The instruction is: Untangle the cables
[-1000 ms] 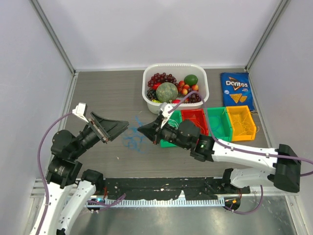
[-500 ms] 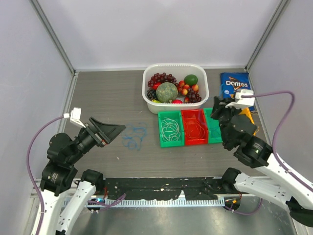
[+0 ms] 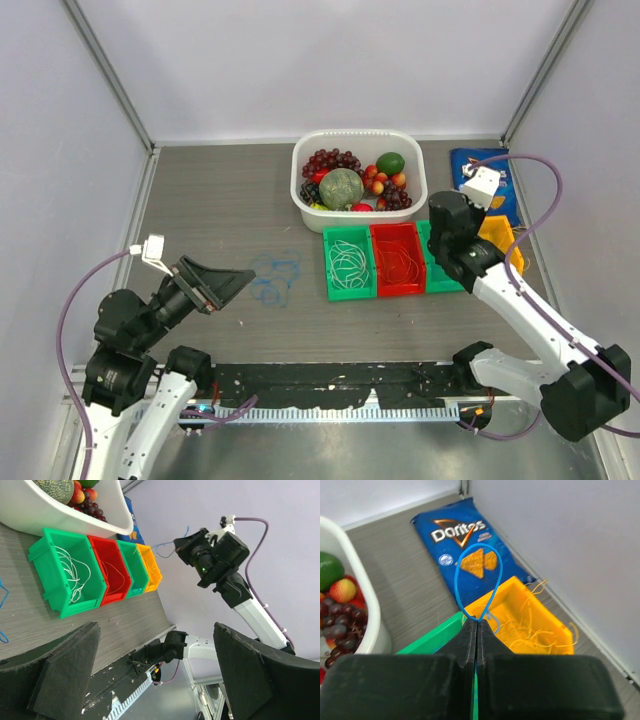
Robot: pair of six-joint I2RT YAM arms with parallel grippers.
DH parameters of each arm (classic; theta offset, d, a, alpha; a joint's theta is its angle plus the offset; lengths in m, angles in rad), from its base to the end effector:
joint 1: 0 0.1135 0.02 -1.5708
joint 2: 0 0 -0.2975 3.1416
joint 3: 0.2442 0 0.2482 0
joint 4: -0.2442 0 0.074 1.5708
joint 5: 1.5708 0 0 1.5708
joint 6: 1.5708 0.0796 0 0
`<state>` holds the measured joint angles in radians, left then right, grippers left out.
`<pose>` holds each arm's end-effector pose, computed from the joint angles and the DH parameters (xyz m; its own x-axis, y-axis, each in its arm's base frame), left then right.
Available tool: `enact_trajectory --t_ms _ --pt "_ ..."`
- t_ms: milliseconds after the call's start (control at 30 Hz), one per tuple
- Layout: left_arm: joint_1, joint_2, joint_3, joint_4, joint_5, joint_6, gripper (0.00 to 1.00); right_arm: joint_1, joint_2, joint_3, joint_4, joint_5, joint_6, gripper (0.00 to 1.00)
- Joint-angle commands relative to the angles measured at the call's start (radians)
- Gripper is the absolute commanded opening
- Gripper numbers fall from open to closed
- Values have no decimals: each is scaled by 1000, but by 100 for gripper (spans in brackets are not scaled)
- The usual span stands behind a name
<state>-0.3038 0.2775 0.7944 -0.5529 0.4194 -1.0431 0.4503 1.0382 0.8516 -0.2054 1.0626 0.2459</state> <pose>0.0477 -0.0489 0.3609 -0.5888 -0.6424 -0.4906 0.3034 0.3868 -0.8708 0.2292 0.0335 0.3410 -0.2082 0.0309 -0.9776 0.5833 0.8062 -0.0987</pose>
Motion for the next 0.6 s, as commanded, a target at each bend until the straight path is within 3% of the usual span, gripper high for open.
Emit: enact_trajectory --t_ms 0,267,567 --pt "-3 -31 -10 -12 9 -6 100 -1 32 18 -49 -58 219 1" --pt "-1 -29 -37 -2 24 -12 99 -30 112 -66 -29 -131 346 1" --pt "-1 -43 -46 -16 25 -18 100 -155 186 -101 -5 -482 435 1"
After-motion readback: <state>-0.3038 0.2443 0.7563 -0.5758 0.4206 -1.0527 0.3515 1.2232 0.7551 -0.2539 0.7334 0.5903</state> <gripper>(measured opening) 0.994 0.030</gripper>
